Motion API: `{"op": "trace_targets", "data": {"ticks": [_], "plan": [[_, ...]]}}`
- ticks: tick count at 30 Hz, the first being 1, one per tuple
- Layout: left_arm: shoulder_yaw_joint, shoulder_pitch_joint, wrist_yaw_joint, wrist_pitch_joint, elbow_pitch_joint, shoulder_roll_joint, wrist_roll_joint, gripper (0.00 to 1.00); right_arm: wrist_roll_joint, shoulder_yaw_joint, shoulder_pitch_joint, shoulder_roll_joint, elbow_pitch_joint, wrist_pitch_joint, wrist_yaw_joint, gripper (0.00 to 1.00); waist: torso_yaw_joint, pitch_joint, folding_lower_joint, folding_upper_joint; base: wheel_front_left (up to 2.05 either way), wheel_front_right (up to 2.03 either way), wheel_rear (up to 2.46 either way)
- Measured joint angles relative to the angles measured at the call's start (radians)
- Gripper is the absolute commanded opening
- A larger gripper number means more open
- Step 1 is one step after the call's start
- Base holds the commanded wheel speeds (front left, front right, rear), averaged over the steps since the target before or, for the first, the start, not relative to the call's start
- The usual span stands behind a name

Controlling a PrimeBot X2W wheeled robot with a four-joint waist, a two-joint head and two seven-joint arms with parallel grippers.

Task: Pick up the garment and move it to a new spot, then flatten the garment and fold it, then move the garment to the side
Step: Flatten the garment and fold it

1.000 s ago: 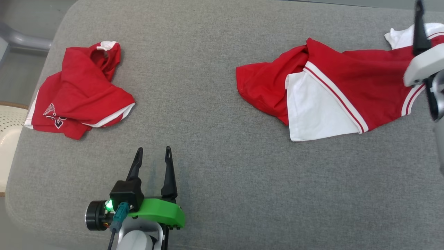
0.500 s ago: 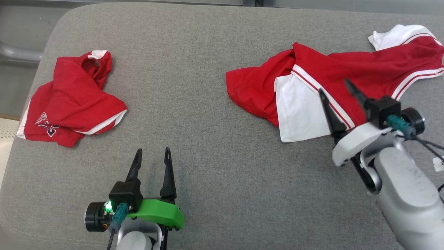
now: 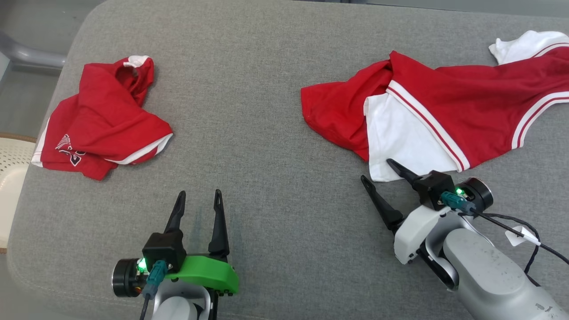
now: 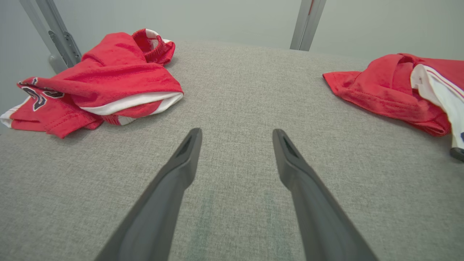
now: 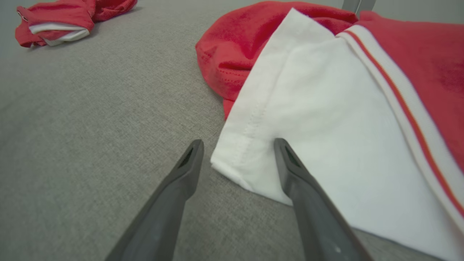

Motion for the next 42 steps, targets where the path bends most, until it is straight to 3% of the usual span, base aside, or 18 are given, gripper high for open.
{"op": "trace_targets", "data": {"ticks": [6, 7, 8, 9, 17, 28, 42], "plan": [[-0.002, 0.0, 0.007, 0.0, -0.001, 0.0, -0.01, 1.0, -0.024, 0.007, 0.001, -0.001, 0.02, 0.0, 0.0, 1.0, 0.007, 0.005, 0.0, 0.0, 0.0, 0.0, 0.0], [-0.002, 0.0, 0.008, 0.0, -0.001, 0.0, -0.011, 1.0, -0.037, 0.0, 0.001, -0.001, 0.024, 0.0, 0.0, 0.81, 0.006, 0.005, 0.0, 0.0, 0.0, 0.0, 0.0], [-0.002, 0.0, 0.008, 0.0, -0.001, 0.0, -0.012, 1.0, -0.046, -0.013, 0.001, 0.001, 0.029, 0.0, 0.0, 0.35, 0.005, 0.005, 0.0, 0.0, 0.0, 0.0, 0.0], [-0.001, 0.0, 0.008, 0.0, -0.001, 0.0, -0.012, 1.0, -0.049, -0.025, 0.001, 0.003, 0.032, 0.0, 0.0, 0.0, 0.004, 0.005, 0.0, 0.0, 0.0, 0.0, 0.0], [0.008, 0.0, 0.007, 0.0, 0.012, 0.0, -0.012, 1.0, -0.102, -0.13, 0.022, 0.004, -0.028, 0.0, 0.0, 0.0, -0.02, 0.003, 0.0, 0.0, 0.0, 0.0, 0.0], [0.038, 0.022, -0.015, 0.0, 0.05, 0.0, -0.009, 1.0, -0.182, -0.429, 0.229, -0.04, -0.206, 0.0, 0.0, 0.0, -0.103, -0.05, 0.0, 0.0, 0.0, 0.0, 0.0], [0.067, 0.043, -0.035, 0.0, 0.066, 0.0, -0.008, 1.0, -0.247, -0.58, 0.393, -0.081, -0.346, 0.0, 0.0, 0.0, -0.26, -0.123, 0.0, 0.0, 0.0, 0.0, 0.0]]}}
